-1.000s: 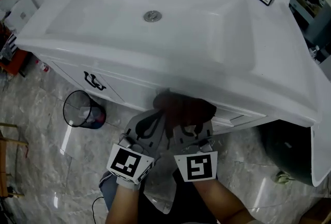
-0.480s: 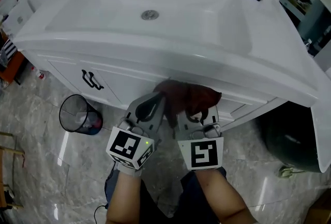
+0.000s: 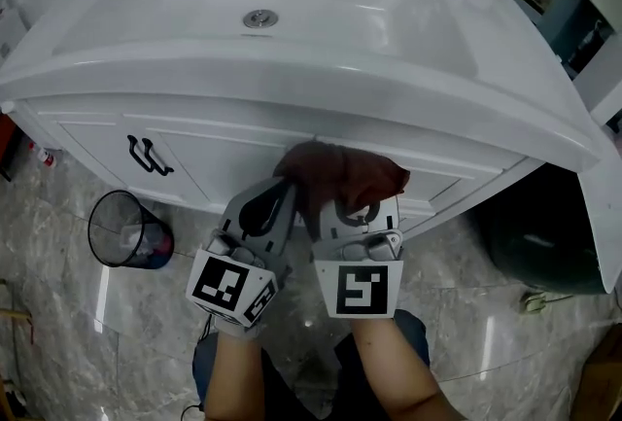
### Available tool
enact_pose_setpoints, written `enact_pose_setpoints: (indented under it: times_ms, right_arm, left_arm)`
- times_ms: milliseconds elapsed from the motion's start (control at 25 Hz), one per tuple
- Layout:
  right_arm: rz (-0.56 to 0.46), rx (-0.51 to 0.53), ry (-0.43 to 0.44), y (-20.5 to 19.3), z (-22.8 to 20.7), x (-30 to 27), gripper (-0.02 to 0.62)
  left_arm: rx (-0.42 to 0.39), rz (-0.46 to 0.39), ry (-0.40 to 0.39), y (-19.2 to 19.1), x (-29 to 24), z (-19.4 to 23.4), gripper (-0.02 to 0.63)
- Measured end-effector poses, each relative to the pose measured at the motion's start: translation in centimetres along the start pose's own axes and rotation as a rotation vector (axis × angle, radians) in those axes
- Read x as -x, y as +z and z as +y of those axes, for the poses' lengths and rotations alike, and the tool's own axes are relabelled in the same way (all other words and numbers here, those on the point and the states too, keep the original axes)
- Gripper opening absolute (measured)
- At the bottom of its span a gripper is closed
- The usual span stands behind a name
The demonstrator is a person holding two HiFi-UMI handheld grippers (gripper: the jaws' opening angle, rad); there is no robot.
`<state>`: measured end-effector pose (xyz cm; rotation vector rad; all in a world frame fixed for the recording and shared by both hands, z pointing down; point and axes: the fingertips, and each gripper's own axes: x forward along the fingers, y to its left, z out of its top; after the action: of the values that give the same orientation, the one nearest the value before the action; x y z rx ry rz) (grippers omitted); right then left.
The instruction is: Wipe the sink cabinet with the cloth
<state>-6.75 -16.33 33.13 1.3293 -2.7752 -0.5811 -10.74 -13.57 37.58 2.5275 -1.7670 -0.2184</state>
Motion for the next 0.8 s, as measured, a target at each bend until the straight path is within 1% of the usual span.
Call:
enact_pose_setpoints:
  times_ms: [120, 200, 280, 440, 560, 640, 800]
  right_arm:
    - [0.024, 0.015, 0.017, -2.0, 1.1, 0.0, 0.058]
    - [0.011, 0.040, -0.001, -2.7, 1.3, 0.2, 0.058]
    - [-0.006, 0.033, -0.017, -3.5, 1.5, 0.4, 0.058]
    - [0.028, -0.025, -0.009, -6.9, 1.8, 1.1, 0.058]
    - [0.082, -0.026, 0.003, -10.0, 2.8, 1.8, 0.058]
    - [0.100, -0.035, 0.006, -11.1, 3.1, 1.9, 0.058]
    - [0.090, -0.022, 0.005, -11.7, 3.3, 1.8, 0.058]
  left_arm:
    - [0.007, -0.006, -0.008, -0.8, 0.6, 0.2, 0.011]
    - [-0.009, 0.013, -0.003, -2.1, 0.8, 0.3, 0.011]
    - [-0.013, 0.036, 0.004, -3.5, 1.0, 0.5, 0.010]
    - [0.042, 0.025, 0.017, -4.9, 1.2, 1.0, 0.011]
    - [0.067, 0.031, 0.016, -5.6, 1.2, 0.8, 0.011]
    - [0.049, 0.039, 0.007, -5.9, 1.0, 0.4, 0.011]
    - [0.009, 0.061, -0.004, -6.7, 0.2, 0.0, 0.011]
